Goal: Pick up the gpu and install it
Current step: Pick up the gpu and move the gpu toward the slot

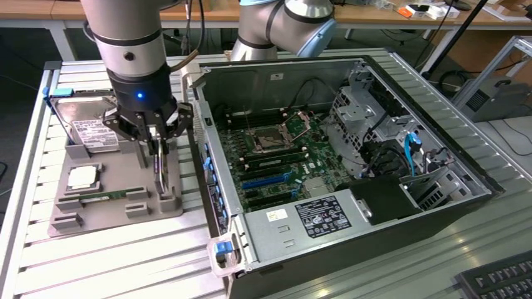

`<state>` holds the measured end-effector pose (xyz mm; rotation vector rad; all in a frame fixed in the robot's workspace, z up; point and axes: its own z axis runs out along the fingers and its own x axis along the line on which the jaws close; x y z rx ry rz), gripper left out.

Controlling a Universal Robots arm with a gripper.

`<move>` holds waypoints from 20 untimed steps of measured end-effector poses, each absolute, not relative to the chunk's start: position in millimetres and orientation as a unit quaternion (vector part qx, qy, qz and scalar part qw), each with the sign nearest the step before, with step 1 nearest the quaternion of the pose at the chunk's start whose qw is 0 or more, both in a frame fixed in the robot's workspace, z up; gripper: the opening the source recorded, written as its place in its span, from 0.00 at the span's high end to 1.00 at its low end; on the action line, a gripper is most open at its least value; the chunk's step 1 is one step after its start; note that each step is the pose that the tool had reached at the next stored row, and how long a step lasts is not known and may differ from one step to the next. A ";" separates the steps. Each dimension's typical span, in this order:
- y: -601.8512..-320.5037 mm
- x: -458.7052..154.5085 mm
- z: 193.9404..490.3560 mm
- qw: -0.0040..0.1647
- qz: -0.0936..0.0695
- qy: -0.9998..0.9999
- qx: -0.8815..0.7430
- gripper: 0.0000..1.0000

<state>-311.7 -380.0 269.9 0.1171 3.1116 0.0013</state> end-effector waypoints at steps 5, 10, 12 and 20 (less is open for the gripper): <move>-380.0 -311.7 270.8 0.014 0.000 0.999 0.038 0.73; -380.0 -311.7 272.3 0.014 0.000 0.999 0.038 0.73; -380.0 -311.7 272.9 0.014 0.000 0.999 0.038 0.73; -380.0 -311.7 275.3 0.014 0.000 0.999 0.038 0.73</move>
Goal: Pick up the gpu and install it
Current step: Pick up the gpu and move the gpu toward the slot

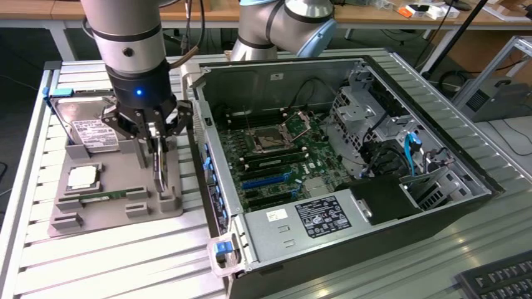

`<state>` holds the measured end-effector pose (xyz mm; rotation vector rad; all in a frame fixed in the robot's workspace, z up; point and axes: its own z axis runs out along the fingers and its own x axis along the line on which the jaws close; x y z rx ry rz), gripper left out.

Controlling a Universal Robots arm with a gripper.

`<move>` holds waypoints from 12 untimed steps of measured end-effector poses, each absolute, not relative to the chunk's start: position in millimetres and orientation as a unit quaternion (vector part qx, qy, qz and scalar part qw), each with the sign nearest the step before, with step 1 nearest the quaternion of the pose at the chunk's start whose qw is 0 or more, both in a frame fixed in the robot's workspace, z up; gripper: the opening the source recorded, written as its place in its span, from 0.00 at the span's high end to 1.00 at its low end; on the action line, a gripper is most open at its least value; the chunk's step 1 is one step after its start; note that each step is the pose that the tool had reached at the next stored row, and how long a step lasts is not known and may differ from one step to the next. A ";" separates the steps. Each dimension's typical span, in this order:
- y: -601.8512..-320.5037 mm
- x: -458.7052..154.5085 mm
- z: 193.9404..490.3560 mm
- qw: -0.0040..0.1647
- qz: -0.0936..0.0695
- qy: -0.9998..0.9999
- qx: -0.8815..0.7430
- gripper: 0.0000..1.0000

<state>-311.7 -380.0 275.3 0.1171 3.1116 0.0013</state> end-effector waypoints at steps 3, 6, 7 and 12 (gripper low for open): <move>-380.0 -311.7 276.3 0.014 0.000 0.999 0.038 0.73; -380.0 -311.7 277.3 0.014 0.000 0.999 0.038 0.73; -380.0 -311.7 277.5 0.014 0.000 0.999 0.038 0.73; -380.0 -311.7 279.7 0.014 0.000 0.999 0.038 0.73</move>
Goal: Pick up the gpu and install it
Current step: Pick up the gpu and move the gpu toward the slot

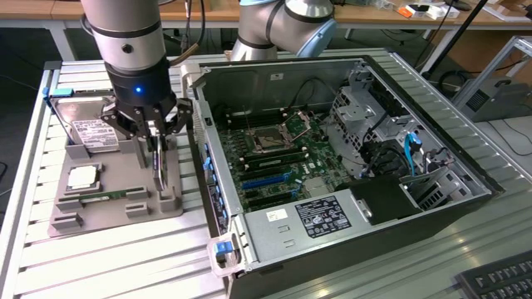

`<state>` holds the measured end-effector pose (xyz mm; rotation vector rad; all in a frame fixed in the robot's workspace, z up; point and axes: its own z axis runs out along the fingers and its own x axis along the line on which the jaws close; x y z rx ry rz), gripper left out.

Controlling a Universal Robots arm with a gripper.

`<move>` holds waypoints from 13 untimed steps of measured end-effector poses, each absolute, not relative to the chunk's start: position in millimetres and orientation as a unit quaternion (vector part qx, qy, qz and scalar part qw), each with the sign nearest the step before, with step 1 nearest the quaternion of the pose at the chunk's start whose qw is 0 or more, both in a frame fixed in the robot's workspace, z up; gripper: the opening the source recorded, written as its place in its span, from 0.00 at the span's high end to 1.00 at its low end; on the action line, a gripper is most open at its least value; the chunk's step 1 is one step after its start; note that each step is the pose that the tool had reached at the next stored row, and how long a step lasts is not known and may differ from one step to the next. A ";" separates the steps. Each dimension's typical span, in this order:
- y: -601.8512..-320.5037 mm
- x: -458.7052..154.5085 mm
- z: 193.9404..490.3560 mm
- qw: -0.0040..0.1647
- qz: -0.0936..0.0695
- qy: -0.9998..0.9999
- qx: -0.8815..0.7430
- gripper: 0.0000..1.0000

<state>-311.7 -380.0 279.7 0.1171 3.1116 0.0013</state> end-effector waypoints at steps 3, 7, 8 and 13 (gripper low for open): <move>-380.0 -311.7 280.8 0.014 0.000 0.999 0.038 0.73; -380.0 -311.7 282.2 0.014 0.000 0.999 0.038 0.73; -380.0 -311.7 282.5 0.014 0.000 0.999 0.038 0.73; -380.0 -311.7 284.4 0.014 0.000 0.999 0.038 0.73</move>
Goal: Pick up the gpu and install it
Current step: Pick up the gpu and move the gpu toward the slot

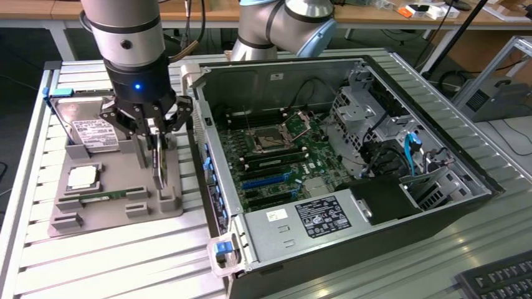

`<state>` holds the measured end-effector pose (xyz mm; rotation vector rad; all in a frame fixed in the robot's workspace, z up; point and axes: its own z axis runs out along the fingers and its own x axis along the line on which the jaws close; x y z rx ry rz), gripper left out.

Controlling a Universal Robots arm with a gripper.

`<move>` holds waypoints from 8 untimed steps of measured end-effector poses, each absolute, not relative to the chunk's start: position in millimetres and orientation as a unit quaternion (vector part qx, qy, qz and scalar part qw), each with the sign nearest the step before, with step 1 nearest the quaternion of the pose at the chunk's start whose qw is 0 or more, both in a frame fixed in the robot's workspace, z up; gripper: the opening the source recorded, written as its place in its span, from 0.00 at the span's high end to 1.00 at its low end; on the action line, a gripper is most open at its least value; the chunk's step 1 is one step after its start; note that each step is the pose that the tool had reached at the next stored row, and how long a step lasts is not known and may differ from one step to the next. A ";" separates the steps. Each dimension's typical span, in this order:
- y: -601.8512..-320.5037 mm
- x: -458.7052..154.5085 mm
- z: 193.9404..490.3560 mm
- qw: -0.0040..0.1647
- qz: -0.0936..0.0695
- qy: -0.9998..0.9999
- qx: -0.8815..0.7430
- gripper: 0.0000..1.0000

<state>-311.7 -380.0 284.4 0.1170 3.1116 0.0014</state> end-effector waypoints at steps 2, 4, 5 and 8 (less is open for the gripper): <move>-380.1 -311.7 285.1 0.014 0.000 0.999 0.038 0.73; -380.0 -311.7 285.7 0.014 0.000 0.999 0.038 0.73; -380.0 -311.7 286.0 0.014 0.000 0.999 0.038 0.73; -380.0 -311.7 287.0 0.014 0.000 0.999 0.038 0.73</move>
